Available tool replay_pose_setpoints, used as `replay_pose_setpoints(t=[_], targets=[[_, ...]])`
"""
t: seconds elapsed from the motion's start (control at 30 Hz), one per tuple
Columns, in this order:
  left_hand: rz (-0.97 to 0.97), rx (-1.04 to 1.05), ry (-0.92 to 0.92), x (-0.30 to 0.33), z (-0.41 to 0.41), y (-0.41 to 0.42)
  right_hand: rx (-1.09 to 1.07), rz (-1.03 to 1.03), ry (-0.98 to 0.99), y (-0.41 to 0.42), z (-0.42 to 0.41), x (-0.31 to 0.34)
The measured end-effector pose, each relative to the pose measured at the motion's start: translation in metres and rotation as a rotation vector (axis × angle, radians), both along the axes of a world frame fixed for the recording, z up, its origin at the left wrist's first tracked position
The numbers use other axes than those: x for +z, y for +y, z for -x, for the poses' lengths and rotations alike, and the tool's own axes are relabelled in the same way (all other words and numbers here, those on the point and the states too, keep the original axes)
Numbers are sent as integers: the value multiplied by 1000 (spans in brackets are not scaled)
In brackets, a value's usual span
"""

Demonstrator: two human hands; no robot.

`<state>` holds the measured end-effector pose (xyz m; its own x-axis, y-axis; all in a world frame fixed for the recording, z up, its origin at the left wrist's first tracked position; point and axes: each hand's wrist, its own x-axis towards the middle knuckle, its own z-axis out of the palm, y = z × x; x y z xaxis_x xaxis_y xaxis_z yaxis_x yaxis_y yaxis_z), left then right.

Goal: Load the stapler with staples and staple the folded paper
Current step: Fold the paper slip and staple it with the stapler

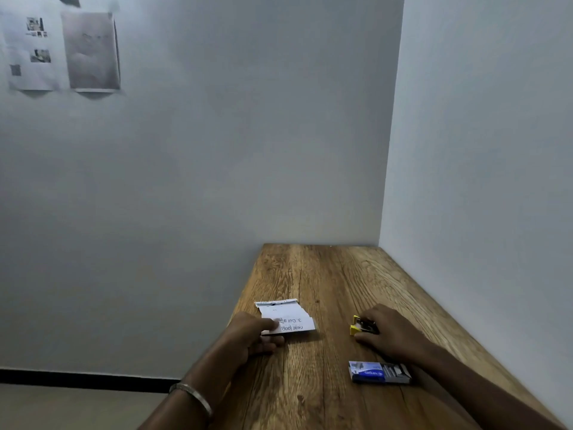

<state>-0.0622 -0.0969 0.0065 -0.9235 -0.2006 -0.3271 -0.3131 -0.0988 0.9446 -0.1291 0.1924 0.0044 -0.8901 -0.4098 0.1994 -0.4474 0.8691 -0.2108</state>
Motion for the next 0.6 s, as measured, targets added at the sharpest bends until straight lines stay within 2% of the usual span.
replay_pose_setpoints(t=[0.13, 0.27, 0.4, 0.53, 0.6], targets=[[-49, 16, 8, 1, -3, -1, 53, 166, -8, -8, -2, -3], [-148, 43, 14, 4, -6, -4, 111, 482, -94, -30, -12, 4], [-257, 70, 20, 7, -6, -4, 106, 785, -463, -55, -23, 18], [-289, 60, 41, 13, -2, 1, 46, 968, -835, -66, -26, 25], [-273, 40, 42, 17, -1, 4, 55, 1018, -951, -67, -27, 23]])
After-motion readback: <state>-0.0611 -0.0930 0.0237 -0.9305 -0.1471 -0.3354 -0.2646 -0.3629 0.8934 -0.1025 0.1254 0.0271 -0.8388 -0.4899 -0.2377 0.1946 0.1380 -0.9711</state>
